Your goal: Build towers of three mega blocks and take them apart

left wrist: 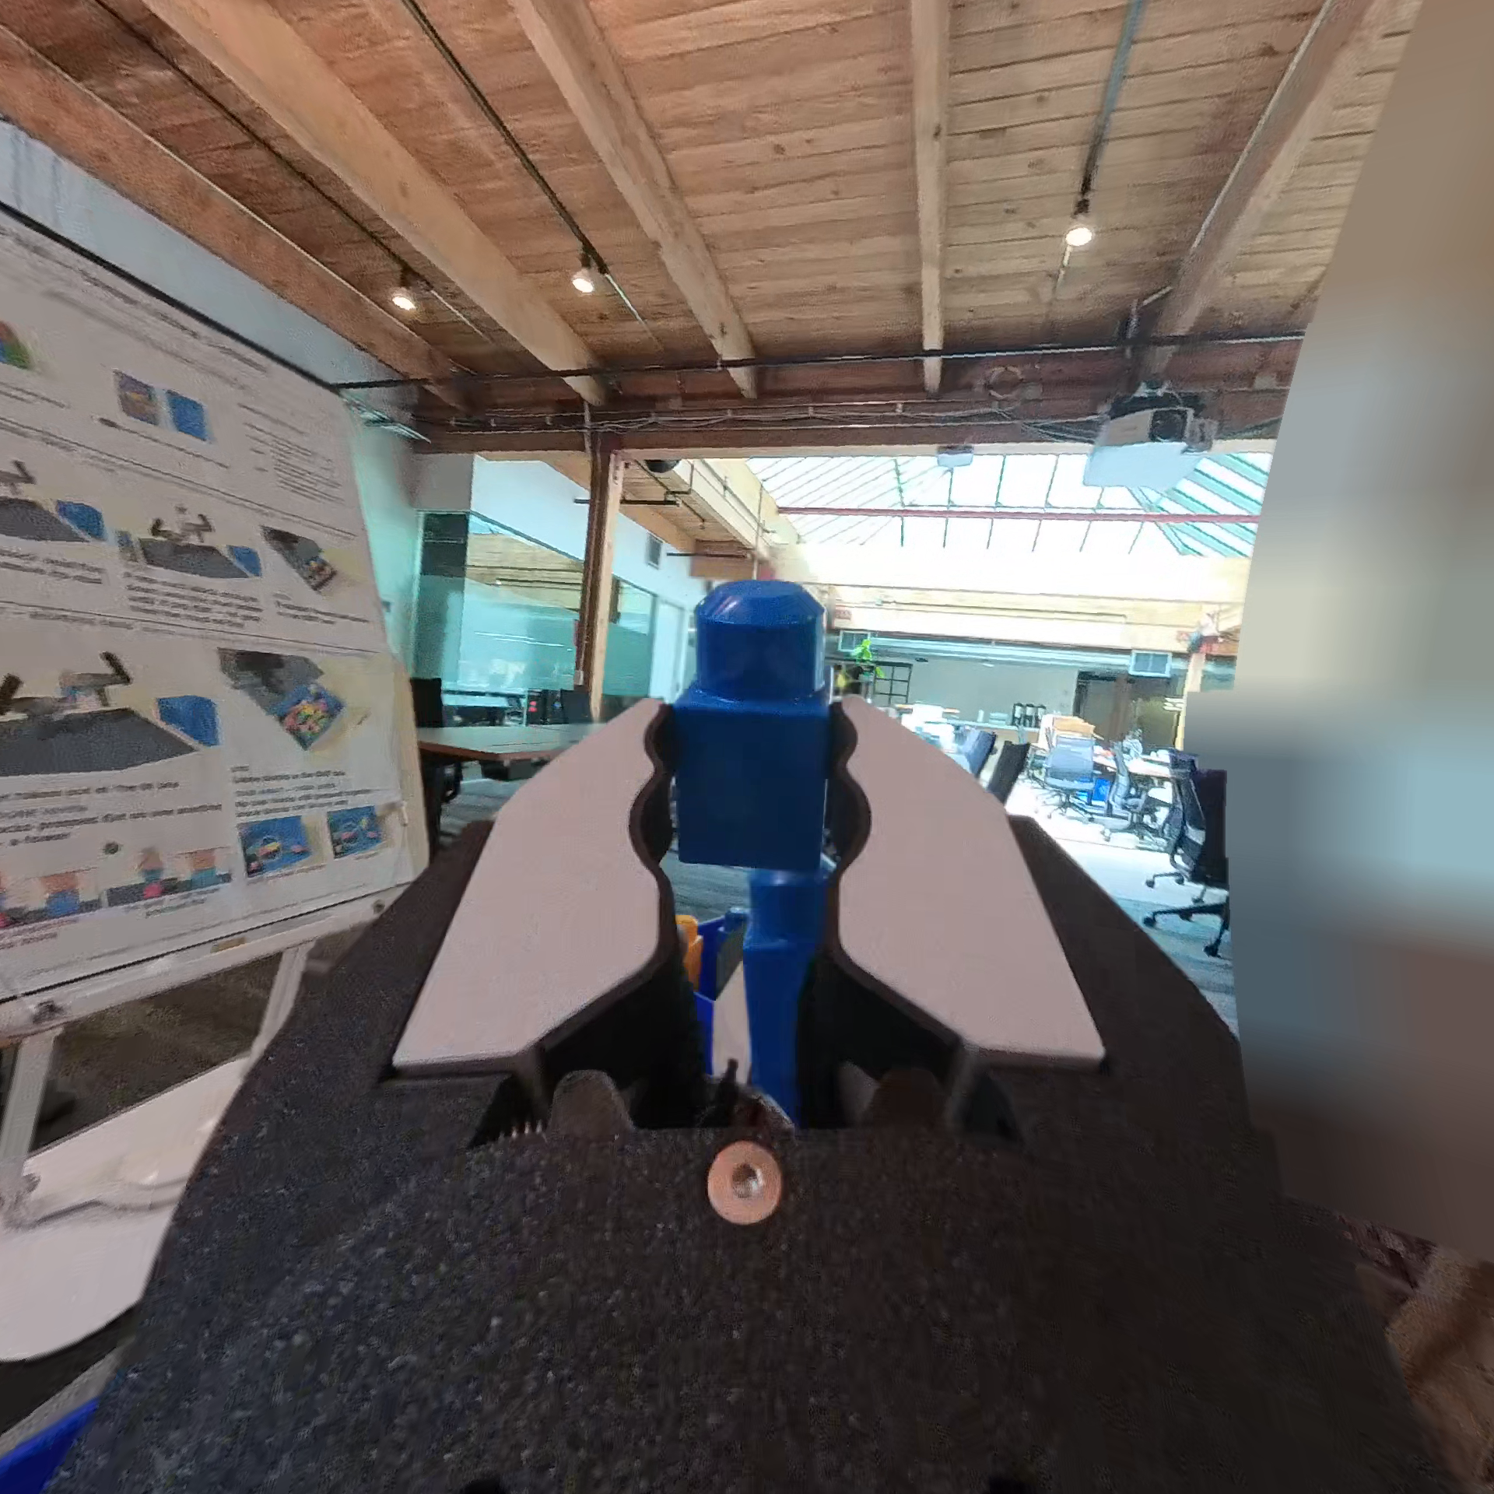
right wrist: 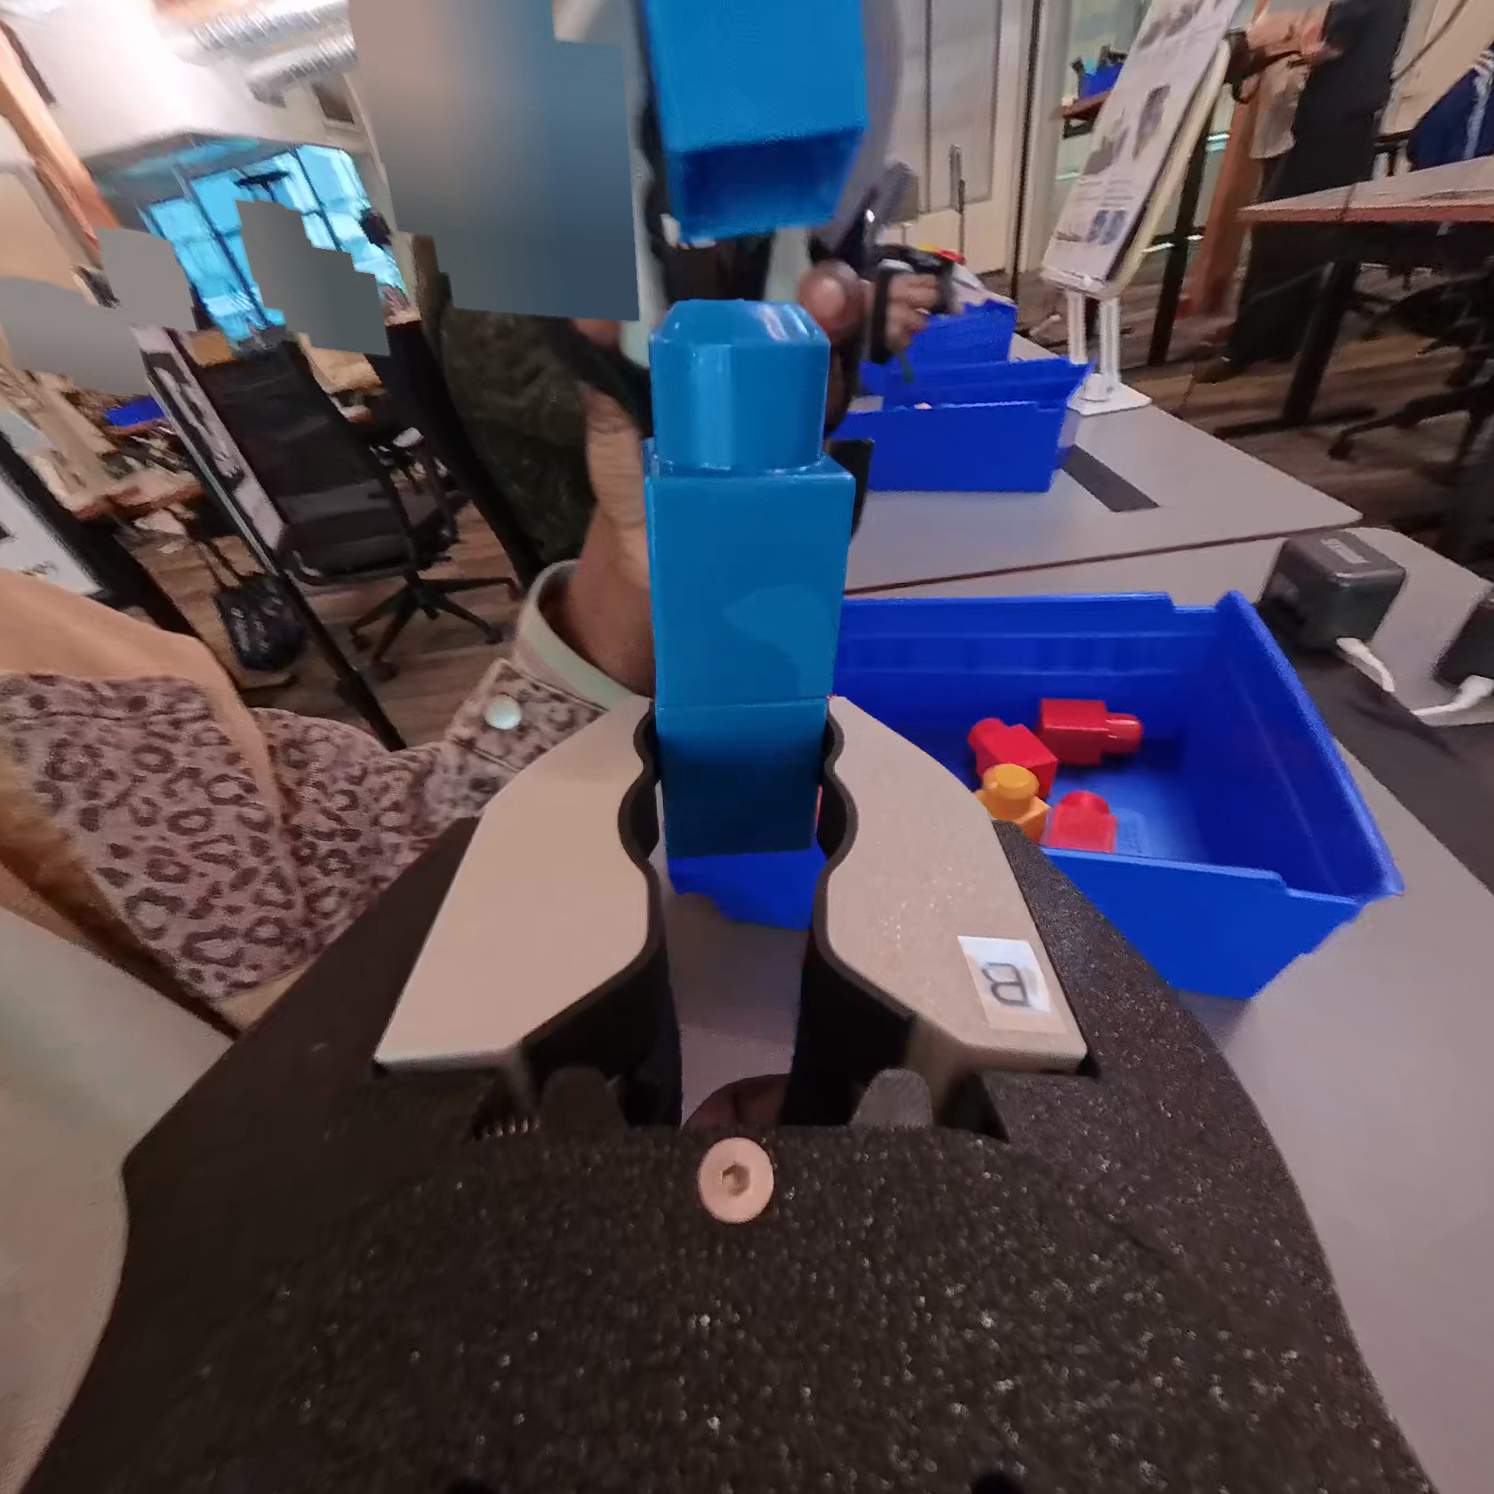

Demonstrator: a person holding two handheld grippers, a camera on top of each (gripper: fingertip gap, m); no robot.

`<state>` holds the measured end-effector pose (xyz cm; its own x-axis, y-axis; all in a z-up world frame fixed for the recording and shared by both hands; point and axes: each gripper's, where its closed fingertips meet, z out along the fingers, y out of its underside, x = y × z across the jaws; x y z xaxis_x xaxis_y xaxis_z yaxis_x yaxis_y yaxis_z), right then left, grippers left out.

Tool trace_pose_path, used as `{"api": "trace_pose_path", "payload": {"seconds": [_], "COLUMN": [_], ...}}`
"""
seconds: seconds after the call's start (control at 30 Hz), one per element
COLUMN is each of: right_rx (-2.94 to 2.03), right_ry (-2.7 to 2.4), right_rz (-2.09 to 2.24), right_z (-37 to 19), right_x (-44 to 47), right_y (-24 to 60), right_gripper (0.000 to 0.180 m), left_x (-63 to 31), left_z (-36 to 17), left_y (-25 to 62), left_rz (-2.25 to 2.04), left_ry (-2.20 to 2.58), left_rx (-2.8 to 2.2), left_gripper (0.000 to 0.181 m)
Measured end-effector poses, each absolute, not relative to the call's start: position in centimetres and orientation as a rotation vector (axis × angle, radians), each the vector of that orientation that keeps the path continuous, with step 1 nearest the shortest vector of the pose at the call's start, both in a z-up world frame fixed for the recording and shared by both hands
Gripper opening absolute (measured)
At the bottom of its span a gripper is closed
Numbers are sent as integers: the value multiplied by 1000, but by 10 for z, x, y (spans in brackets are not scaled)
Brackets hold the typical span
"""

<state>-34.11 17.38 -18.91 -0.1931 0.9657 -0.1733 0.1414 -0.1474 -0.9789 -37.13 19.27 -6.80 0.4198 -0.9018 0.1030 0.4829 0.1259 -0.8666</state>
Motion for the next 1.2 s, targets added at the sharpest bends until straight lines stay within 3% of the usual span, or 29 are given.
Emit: {"api": "trace_pose_path", "payload": {"seconds": [0.4, 0.9, 1.2], "right_rx": [-1225, -1135, -1103], "right_ry": [-1416, -1254, -1357], "right_rz": [1071, 1390, 1240], "right_z": [-186, -156, -160], "right_x": [-322, -310, -303], "right_y": [192, 187, 182], "right_gripper": [36, 35, 35], "left_x": [-311, -316, -314], "left_z": [-89, -80, -96], "left_y": [191, 192, 180], "left_rz": [-1030, -1041, -1111], "left_ry": [732, 675, 783], "left_rx": [-1170, -1083, -1203], "left_gripper": [36, 36, 36]}}
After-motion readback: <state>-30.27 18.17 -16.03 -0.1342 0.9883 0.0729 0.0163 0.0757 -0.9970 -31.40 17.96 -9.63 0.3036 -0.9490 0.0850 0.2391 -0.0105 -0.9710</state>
